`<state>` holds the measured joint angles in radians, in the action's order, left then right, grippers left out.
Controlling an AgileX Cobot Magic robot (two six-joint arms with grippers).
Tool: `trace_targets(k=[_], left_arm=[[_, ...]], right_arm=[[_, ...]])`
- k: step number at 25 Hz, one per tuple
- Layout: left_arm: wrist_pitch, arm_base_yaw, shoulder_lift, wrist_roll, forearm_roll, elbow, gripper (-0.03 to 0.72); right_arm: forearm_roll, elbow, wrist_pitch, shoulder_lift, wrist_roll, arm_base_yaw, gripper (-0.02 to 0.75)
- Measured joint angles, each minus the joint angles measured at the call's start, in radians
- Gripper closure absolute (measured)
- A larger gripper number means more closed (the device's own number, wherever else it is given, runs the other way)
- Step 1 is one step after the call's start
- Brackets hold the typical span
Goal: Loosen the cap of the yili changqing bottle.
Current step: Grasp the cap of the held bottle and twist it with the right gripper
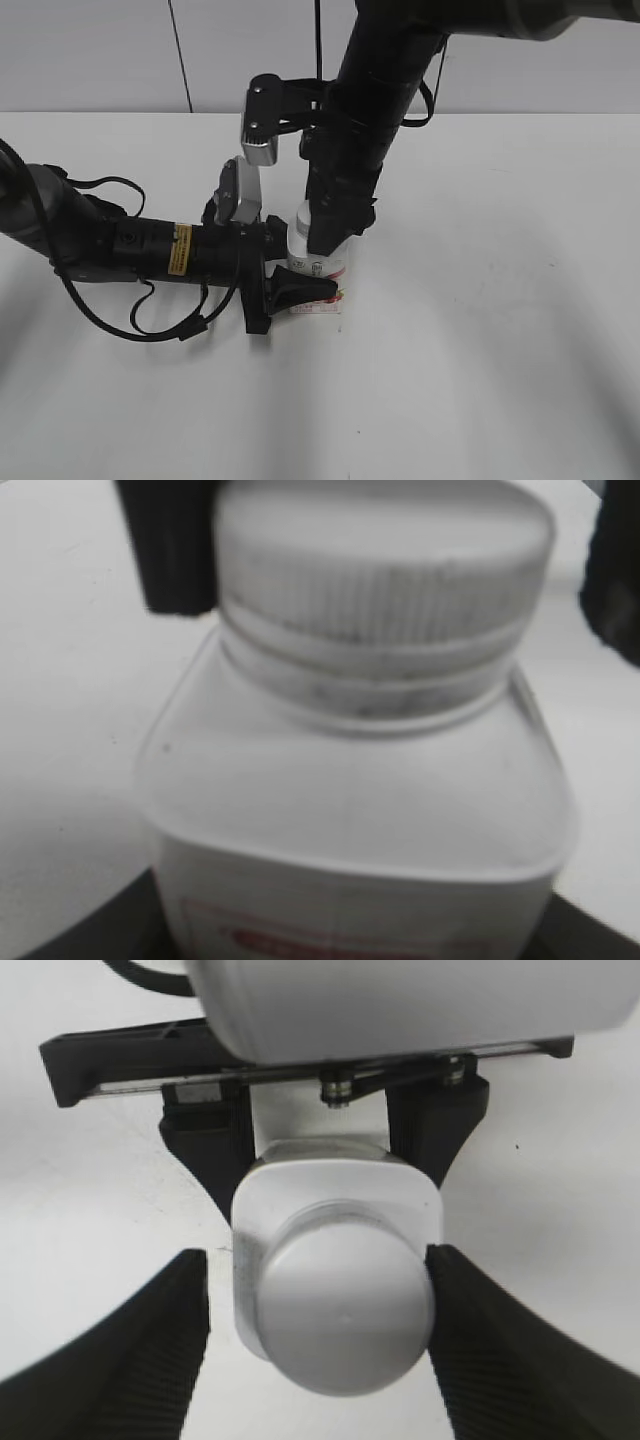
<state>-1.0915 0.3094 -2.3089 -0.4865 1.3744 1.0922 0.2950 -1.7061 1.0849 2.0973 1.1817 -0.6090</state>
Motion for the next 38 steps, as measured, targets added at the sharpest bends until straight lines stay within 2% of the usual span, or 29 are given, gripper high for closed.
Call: trace_targets(k=[5, 10, 13, 19, 25, 32, 38], left_arm=[[0.0, 0.0, 0.0, 0.0, 0.0, 0.0, 0.294], [0.0, 0.0, 0.0, -0.003, 0.0, 0.0, 0.294], [0.0, 0.0, 0.0, -0.003, 0.0, 0.0, 0.294], [0.0, 0.0, 0.0, -0.004, 0.0, 0.0, 0.294], [0.0, 0.0, 0.0, -0.004, -0.001, 0.0, 0.294], [0.0, 0.0, 0.0, -0.007, -0.001, 0.0, 0.294], [0.0, 0.0, 0.0, -0.008, -0.002, 0.0, 0.294]], right_arm=[[0.003, 0.0, 0.003, -0.019, -0.056, 0.0, 0.205], [0.003, -0.005, -0.002, -0.042, -0.215, 0.0, 0.204], [-0.011, -0.005, -0.022, -0.047, -0.356, 0.0, 0.204], [-0.071, -0.005, -0.015, -0.05, -0.778, 0.0, 0.204], [-0.071, -0.005, 0.018, -0.05, -1.077, 0.0, 0.204], [0.028, -0.005, 0.019, -0.05, -1.152, -0.001, 0.204], [0.009, -0.005, -0.005, -0.05, -1.202, -0.003, 0.204]])
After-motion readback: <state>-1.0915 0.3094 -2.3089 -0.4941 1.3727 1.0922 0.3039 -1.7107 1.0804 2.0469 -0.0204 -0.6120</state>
